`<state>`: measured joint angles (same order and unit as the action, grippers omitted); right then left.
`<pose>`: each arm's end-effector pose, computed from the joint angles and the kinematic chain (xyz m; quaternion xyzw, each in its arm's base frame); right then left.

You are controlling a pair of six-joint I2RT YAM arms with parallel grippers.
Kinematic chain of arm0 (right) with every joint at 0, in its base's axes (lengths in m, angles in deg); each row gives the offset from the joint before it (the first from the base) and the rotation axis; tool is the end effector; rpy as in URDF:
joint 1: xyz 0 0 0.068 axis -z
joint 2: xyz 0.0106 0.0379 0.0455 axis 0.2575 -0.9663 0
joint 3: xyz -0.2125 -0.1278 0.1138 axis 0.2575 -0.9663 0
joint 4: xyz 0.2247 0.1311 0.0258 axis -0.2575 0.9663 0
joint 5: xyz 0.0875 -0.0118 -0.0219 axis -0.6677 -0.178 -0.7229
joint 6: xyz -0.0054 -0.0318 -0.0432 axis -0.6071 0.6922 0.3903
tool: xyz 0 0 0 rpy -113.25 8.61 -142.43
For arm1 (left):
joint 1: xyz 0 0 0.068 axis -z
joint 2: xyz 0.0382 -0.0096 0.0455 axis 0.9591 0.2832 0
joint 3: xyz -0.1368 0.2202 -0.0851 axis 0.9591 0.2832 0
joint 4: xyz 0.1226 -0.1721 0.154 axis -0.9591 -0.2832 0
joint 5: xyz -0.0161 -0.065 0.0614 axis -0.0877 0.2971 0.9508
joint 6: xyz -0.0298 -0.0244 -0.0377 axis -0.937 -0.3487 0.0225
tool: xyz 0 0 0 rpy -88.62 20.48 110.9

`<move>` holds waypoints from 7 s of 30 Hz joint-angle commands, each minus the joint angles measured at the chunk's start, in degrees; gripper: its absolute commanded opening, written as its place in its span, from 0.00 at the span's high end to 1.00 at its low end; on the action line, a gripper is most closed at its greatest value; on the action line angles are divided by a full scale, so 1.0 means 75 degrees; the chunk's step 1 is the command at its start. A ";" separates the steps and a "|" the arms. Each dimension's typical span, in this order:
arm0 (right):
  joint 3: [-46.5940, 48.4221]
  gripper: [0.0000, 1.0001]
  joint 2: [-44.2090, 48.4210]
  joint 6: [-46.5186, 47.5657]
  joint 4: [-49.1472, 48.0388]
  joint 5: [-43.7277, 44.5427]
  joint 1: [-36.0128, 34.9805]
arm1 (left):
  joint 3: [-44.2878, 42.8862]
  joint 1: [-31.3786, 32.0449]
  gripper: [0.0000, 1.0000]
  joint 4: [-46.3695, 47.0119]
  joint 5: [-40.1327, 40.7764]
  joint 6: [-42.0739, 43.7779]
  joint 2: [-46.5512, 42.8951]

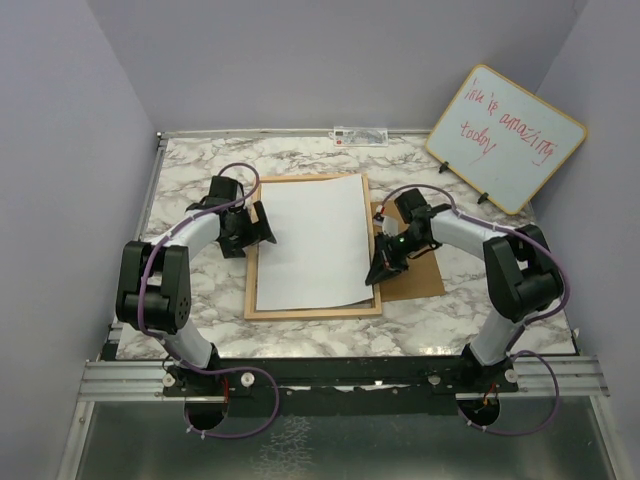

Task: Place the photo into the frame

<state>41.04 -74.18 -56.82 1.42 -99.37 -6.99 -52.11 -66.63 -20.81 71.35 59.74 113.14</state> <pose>0.2775 0.1382 0.1606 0.0981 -0.9187 -0.3818 0.0256 0.3160 -0.0473 0.1793 -0.1468 0.9554 -0.1843 0.1781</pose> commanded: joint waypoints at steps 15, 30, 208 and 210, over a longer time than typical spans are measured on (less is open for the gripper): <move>0.0610 0.24 0.0831 -0.0883 0.0320 0.1689 -0.0149 | -0.0527 -0.0193 0.01 0.0035 0.0504 0.0011 -0.0290; 0.1450 0.22 -0.0751 -0.1706 -0.1182 0.2844 -0.0102 | -0.1134 -0.0196 0.01 0.0036 0.0327 -0.0032 -0.0401; 0.0549 0.21 -0.0627 -0.1836 -0.2514 0.4934 0.2816 | -0.2585 0.3447 0.06 -0.0027 -0.0752 0.1966 0.3205; 0.0369 0.21 -0.0386 -0.1873 -0.2286 0.5224 0.2816 | -0.2736 0.3448 0.05 0.0000 -0.0700 0.1828 0.3165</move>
<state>47.14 -80.56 -69.63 -25.05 -64.97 14.91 -73.75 -42.78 -10.21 68.73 80.13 134.29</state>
